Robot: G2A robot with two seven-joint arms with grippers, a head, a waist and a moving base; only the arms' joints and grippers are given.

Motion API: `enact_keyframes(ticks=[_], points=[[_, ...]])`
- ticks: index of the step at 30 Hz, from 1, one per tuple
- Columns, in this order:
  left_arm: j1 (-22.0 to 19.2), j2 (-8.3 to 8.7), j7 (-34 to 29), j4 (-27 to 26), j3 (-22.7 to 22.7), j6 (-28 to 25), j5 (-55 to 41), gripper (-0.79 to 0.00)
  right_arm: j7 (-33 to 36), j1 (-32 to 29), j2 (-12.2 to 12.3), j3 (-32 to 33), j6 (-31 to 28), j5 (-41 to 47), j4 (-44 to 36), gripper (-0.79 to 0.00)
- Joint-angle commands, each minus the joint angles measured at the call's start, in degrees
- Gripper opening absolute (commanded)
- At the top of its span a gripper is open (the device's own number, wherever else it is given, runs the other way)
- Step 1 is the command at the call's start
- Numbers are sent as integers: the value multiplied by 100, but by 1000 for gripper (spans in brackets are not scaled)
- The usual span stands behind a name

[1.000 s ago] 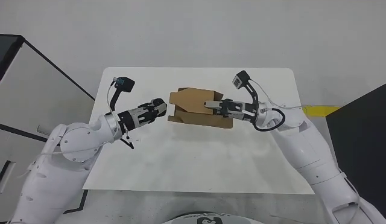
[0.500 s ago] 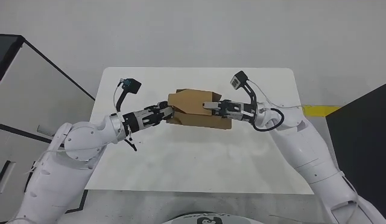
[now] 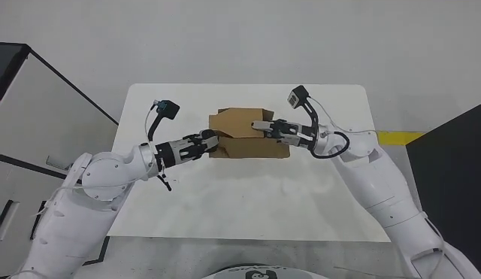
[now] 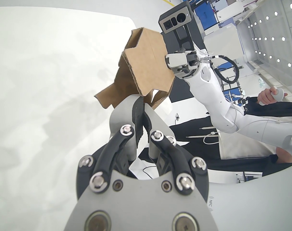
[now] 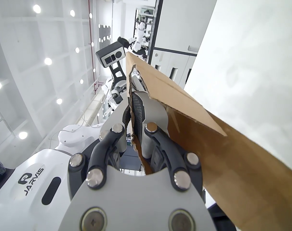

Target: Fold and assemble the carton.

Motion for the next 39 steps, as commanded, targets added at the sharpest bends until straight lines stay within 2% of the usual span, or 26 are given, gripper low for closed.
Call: enact_keyframes(ticks=[1, 14, 39], points=[[2, 0, -2, 3, -14, -12, -12, -785, -24, 2, -3, 1, 18, -11, -8, -785], [-8, -9, 92, 105, -72, 23, 35, -785, 193, 32, -19, -35, 12, 67, -16, -785], [32, -22, -96, -110, -1, -121, -90, -785, -369, -46, -60, 6, 194, -26, -50, -785]])
